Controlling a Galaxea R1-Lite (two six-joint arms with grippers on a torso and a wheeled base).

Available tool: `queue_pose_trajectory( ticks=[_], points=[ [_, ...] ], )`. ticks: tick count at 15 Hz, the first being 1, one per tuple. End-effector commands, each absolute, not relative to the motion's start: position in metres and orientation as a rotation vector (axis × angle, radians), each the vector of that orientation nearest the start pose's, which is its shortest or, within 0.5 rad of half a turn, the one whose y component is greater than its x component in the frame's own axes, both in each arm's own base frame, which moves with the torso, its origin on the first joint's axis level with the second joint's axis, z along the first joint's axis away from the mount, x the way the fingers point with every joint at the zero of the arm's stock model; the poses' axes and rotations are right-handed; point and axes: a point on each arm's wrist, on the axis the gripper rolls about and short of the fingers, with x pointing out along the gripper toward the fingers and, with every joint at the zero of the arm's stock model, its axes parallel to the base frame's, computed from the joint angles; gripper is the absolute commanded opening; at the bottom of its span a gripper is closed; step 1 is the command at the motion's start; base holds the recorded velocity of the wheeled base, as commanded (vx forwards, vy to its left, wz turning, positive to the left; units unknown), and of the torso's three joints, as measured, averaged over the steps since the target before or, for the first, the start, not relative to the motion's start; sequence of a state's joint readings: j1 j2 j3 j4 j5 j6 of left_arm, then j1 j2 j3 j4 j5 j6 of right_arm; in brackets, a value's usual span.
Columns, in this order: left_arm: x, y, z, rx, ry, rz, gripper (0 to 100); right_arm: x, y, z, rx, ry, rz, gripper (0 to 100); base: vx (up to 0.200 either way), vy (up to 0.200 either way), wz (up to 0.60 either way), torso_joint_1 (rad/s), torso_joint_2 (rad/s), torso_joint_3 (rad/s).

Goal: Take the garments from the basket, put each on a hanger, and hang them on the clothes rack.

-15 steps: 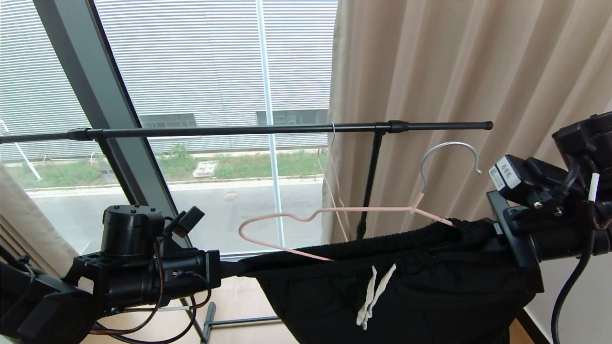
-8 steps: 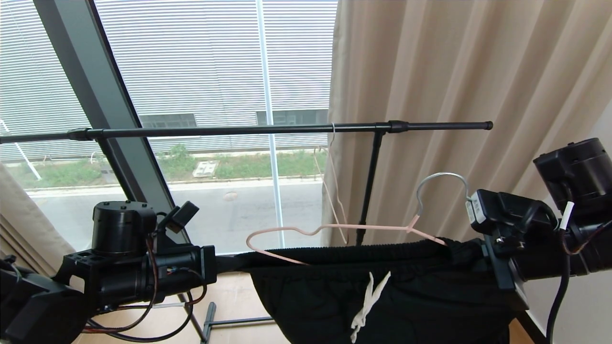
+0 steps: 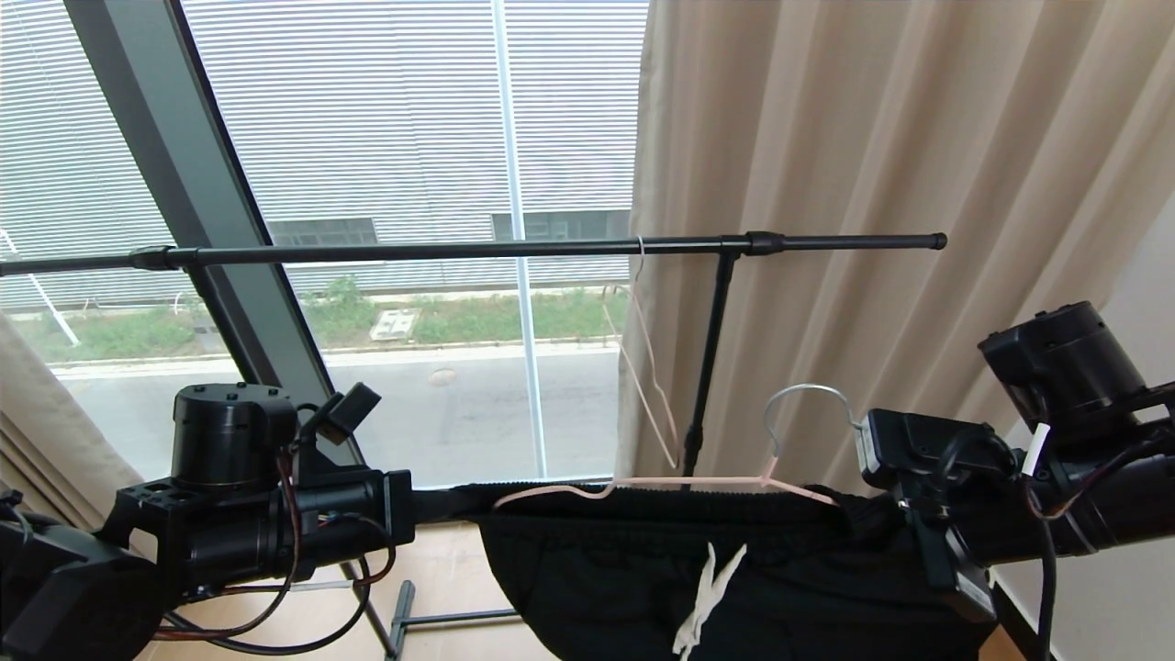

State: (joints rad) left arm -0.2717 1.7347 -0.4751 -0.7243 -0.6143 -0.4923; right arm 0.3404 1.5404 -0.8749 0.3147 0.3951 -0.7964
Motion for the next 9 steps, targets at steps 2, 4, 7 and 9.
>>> queue_pose_trajectory(
  ticks=[2,4,7,9],
  points=[
    [0.245,-0.082,0.106,-0.524,0.73,-0.726,0,0.219,0.089,0.159,-0.697,0.725,1.015,0,0.0,0.0,0.0,0.0,0.0,0.0],
    [0.243,-0.082,0.106,-0.507,0.723,-0.736,0,0.221,0.094,0.156,-0.72,0.74,1.01,0,0.0,0.0,0.0,0.0,0.0,0.0],
    [0.241,-0.085,0.112,-0.458,0.687,-0.767,0,0.226,0.095,0.151,-0.739,0.766,0.991,0,0.0,0.0,0.0,0.0,0.0,0.0],
    [0.243,-0.09,0.115,-0.428,0.69,-0.789,0,0.23,0.097,0.153,-0.741,0.752,0.985,0,0.0,0.0,0.0,0.0,0.0,0.0]
  ],
)
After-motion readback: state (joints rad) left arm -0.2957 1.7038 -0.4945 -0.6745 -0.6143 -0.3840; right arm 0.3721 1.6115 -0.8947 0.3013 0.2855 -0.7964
